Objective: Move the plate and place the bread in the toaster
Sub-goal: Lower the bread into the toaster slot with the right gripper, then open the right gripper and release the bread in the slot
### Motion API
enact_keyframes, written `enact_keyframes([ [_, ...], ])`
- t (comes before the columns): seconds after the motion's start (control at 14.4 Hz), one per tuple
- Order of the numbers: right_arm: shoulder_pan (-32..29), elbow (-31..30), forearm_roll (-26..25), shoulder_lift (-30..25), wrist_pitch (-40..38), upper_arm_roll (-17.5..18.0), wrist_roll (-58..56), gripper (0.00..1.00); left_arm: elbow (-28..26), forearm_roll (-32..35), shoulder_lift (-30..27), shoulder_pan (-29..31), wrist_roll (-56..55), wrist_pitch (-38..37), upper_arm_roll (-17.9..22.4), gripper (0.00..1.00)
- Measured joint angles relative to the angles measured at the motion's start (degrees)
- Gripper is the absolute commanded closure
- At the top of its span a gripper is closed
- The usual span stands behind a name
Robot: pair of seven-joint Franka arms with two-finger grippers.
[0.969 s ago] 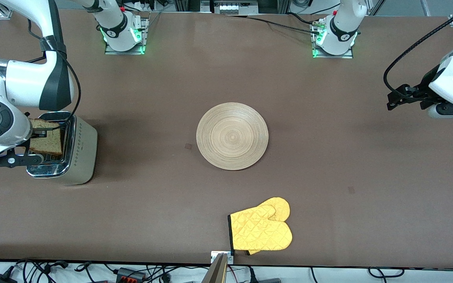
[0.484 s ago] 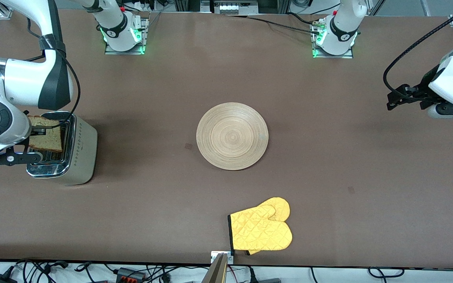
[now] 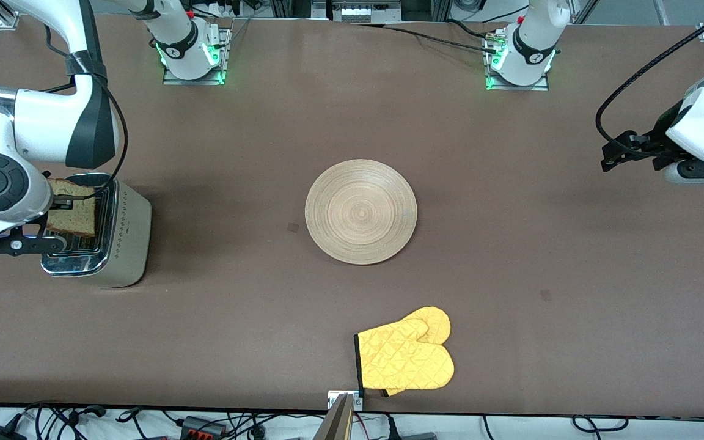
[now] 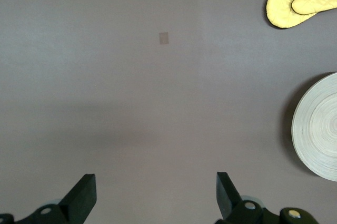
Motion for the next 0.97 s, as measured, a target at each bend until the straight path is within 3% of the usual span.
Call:
enact_keyframes([
  [0.97, -0.23, -0.59, -1.41, 1.88, 3.06, -0.05, 0.50, 1.00, 0.08, 0.00, 0.00, -0.11, 0.00, 0.01, -0.02, 0.00],
])
